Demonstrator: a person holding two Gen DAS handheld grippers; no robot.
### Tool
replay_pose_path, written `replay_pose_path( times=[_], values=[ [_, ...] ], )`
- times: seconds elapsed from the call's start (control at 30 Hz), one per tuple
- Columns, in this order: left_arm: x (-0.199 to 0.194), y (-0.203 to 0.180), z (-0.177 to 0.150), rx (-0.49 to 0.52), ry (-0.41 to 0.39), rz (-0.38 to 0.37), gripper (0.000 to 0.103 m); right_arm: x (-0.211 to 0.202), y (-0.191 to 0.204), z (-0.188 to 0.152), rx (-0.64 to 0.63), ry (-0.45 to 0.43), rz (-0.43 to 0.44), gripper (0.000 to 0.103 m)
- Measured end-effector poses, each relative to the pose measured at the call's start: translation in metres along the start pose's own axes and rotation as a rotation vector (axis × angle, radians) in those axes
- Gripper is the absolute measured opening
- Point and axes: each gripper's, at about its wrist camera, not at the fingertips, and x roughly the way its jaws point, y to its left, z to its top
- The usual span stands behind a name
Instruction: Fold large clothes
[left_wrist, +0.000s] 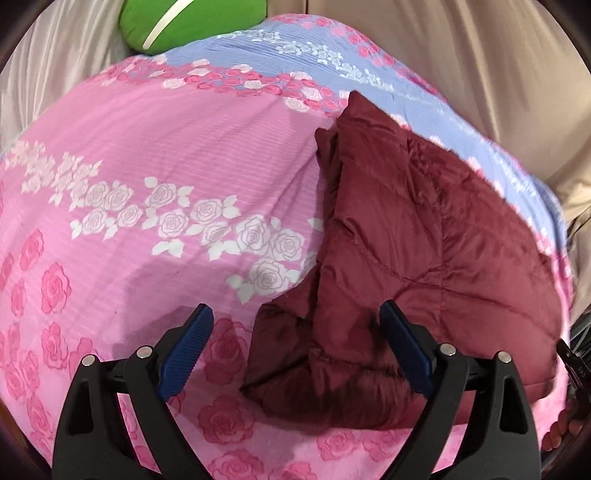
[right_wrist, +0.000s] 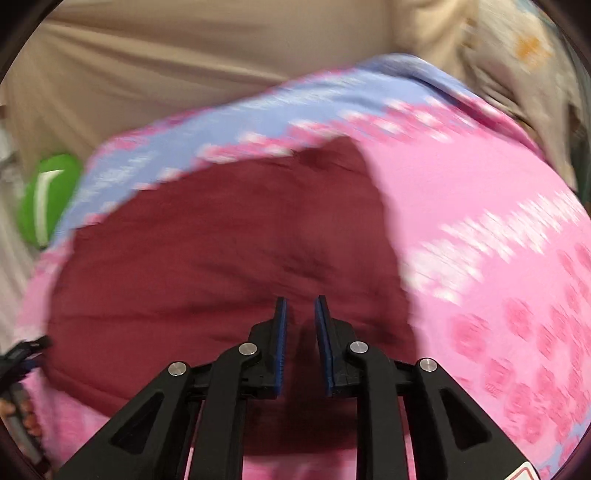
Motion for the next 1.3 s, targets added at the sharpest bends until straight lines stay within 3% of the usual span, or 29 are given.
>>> replay_pose_path(
  times=[0.13, 0.3, 0.47, 0.6, 0.73, 0.83, 0.93, 1.03, 1.17, 1.2, 1.27, 1.3],
  values=[
    [0.005, 0.005, 0.001, -0.060, 0.034, -0.107, 0.091, 0.011, 0.062, 0.016, -0.093, 0.012, 0.152, 0.019],
    [0.007, 0.001, 0.001, -0.087, 0.011, -0.175, 0.094, 0.052, 0.120, 0.027, -0.168, 0.069, 0.228, 0.019],
    [0.011, -0.001, 0.005, -0.114, -0.005, -0.228, 0.090, 0.092, 0.138, 0.021, -0.201, 0.137, 0.191, 0.017],
    [0.020, -0.002, 0.011, -0.151, 0.036, -0.317, 0.058, 0.100, 0.141, 0.012, -0.217, 0.145, 0.188, 0.017],
    [0.014, -0.017, 0.018, -0.102, 0.002, -0.300, 0.023, 0.103, 0.143, 0.009, -0.223, 0.140, 0.193, 0.017],
    [-0.009, -0.031, 0.025, -0.061, -0.054, -0.325, 0.016, 0.103, 0.141, 0.007, -0.228, 0.134, 0.195, 0.017],
    [-0.022, -0.042, 0.032, -0.020, -0.085, -0.305, 0.016, 0.099, 0.138, 0.014, -0.181, 0.155, 0.198, 0.018],
    [-0.022, -0.040, 0.033, -0.024, -0.080, -0.303, 0.016, 0.086, 0.137, 0.033, -0.130, 0.149, 0.283, 0.020],
    [-0.011, -0.031, 0.030, -0.043, -0.052, -0.288, 0.018, 0.095, 0.149, 0.063, -0.169, 0.111, 0.227, 0.020],
    [-0.007, -0.027, 0.029, -0.053, -0.045, -0.290, 0.024, 0.104, 0.149, 0.070, -0.160, 0.126, 0.220, 0.019],
    [-0.002, -0.023, 0.028, -0.070, -0.036, -0.295, 0.053, 0.126, 0.149, 0.075, -0.147, 0.167, 0.197, 0.015],
    [0.000, -0.020, 0.028, -0.088, -0.047, -0.295, 0.073, 0.135, 0.150, 0.073, -0.148, 0.187, 0.195, 0.014]
  ],
)
